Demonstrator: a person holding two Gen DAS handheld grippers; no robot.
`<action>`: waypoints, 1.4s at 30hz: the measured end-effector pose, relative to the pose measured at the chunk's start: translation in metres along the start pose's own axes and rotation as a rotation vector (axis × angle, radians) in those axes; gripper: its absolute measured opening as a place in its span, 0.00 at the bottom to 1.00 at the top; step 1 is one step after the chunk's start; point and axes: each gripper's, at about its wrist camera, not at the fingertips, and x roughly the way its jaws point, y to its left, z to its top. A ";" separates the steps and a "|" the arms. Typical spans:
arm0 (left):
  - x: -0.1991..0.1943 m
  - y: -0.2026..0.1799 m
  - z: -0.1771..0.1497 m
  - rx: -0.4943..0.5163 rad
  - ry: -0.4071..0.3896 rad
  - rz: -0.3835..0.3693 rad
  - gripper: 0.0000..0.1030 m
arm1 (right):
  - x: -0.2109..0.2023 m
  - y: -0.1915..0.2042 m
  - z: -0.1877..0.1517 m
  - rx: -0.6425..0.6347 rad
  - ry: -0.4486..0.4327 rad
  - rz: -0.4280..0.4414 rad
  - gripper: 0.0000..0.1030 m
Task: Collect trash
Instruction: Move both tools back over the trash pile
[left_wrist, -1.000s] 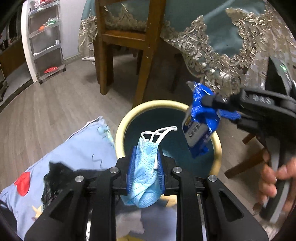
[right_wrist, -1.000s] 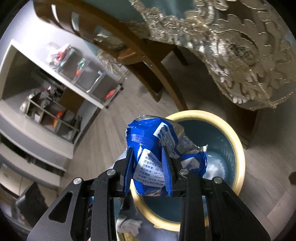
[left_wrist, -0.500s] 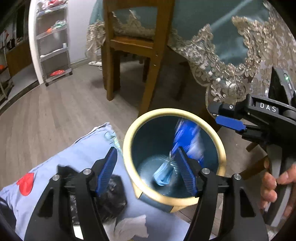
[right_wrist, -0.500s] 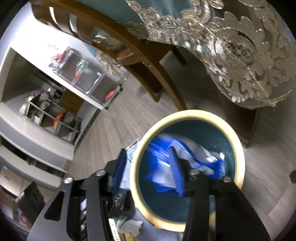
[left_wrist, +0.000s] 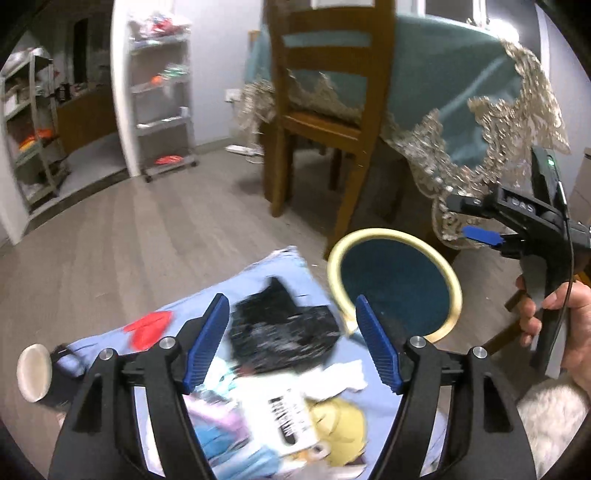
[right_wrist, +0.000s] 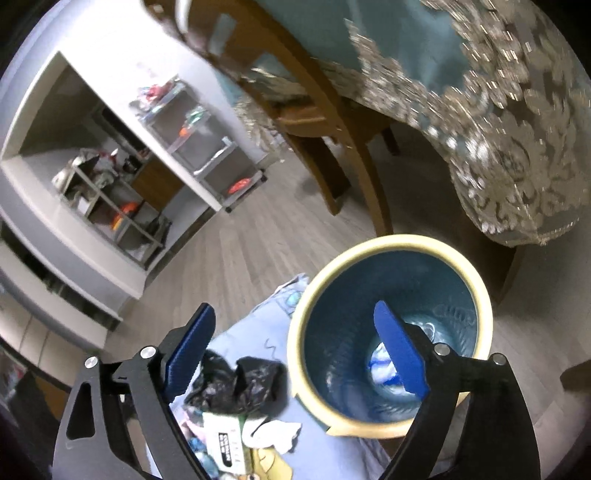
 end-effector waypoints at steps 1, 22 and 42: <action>-0.011 0.009 -0.004 -0.007 -0.007 0.015 0.69 | -0.003 0.006 -0.003 -0.018 0.002 -0.001 0.87; -0.093 0.127 -0.080 -0.212 -0.033 0.186 0.73 | -0.023 0.121 -0.086 -0.291 0.062 0.086 0.94; -0.062 0.130 -0.080 -0.247 0.010 0.143 0.74 | 0.024 0.150 -0.111 -0.425 0.199 0.051 0.95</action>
